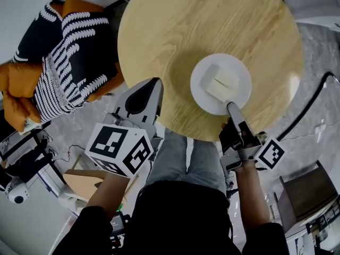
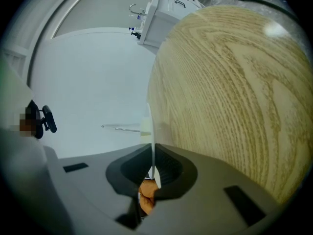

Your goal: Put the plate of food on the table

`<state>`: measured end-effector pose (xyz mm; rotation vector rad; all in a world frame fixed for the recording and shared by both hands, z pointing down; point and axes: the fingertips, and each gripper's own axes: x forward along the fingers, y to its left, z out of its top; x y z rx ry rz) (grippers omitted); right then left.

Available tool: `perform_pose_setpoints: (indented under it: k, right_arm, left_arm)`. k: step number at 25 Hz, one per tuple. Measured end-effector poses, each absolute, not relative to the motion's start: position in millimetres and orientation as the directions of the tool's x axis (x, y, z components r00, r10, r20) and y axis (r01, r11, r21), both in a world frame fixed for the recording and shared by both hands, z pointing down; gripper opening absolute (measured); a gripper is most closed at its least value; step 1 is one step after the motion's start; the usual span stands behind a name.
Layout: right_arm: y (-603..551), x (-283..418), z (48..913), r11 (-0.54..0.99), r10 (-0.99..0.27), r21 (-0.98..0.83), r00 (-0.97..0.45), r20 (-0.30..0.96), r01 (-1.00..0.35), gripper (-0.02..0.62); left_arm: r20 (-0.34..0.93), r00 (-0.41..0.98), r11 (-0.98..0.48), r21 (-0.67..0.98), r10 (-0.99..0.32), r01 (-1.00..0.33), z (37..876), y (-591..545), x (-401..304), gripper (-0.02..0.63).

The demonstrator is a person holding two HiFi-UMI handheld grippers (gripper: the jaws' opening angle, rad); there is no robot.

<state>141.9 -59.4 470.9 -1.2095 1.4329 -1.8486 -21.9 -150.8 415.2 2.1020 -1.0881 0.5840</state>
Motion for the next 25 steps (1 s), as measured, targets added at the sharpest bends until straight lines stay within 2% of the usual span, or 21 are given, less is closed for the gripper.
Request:
perform_pose_setpoints:
  k: [11, 25]
  right_arm:
    - [-58, 139, 477, -0.368, -0.789, -0.925, -0.497, 0.362, -0.089, 0.018]
    - [-56, 137, 481, -0.379, -0.771, -0.919, -0.511, 0.380, -0.111, 0.018]
  left_arm:
    - [0.657, 0.544, -0.408, 0.368, -0.522, -0.836, 410, -145, -22, 0.008]
    - [0.663, 0.538, -0.399, 0.368, -0.520, -0.840, 410, -139, -21, 0.008]
